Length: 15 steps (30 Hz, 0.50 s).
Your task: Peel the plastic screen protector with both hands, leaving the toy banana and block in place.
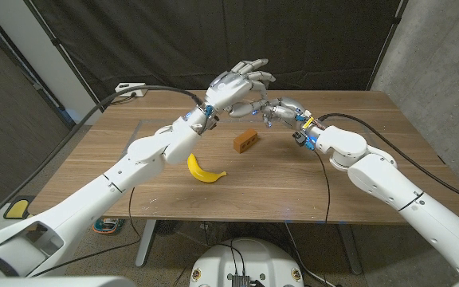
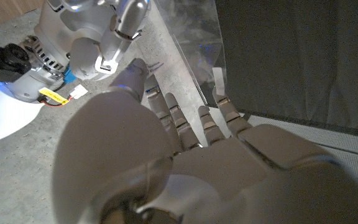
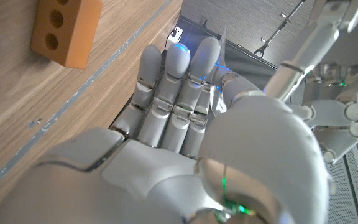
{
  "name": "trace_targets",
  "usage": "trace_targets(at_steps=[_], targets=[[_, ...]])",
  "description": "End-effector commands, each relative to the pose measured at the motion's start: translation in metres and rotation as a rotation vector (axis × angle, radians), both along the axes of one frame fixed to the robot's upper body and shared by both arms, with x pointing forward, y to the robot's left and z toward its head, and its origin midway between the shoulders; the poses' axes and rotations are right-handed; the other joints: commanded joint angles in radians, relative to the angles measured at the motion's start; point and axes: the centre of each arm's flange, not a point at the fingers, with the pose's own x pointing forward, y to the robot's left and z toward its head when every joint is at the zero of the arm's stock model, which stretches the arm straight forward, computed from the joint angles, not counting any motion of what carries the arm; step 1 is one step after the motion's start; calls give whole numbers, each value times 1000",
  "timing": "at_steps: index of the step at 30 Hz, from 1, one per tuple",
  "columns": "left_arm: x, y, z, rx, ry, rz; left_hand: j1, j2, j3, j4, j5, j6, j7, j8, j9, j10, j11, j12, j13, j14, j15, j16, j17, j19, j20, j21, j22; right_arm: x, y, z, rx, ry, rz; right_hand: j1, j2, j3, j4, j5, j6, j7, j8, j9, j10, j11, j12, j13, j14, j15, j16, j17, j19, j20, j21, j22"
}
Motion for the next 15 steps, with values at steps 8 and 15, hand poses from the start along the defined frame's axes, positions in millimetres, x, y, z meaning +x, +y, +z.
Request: trace_targets(at_steps=[8, 15], targets=[[-8, -4, -9, 77, -189, 63, -4, 3, -10, 0, -1, 117, -39, 80, 64, 14, 0, 12, 9, 1, -94, 3, 5, 1, -15, 3, 2, 7, -8, 5, 95, 110, 90, 20, 0, 40, -27, 11, 62, 30, -6, 9, 5, -1, 5, 2, 63, -59, -8, 24, 5, -142, 2, 8], [-7, -4, -11, 93, -207, 73, -3, 3, -14, 0, -1, 120, -41, 79, 64, 13, 0, 13, 13, -1, -97, 2, 6, 1, -19, 4, 1, 10, -8, 6, 107, 116, 86, 22, -1, 41, -27, 14, 66, 32, -12, 12, 6, 0, 7, 4, 67, -59, -13, 33, 5, -141, 1, 5]])
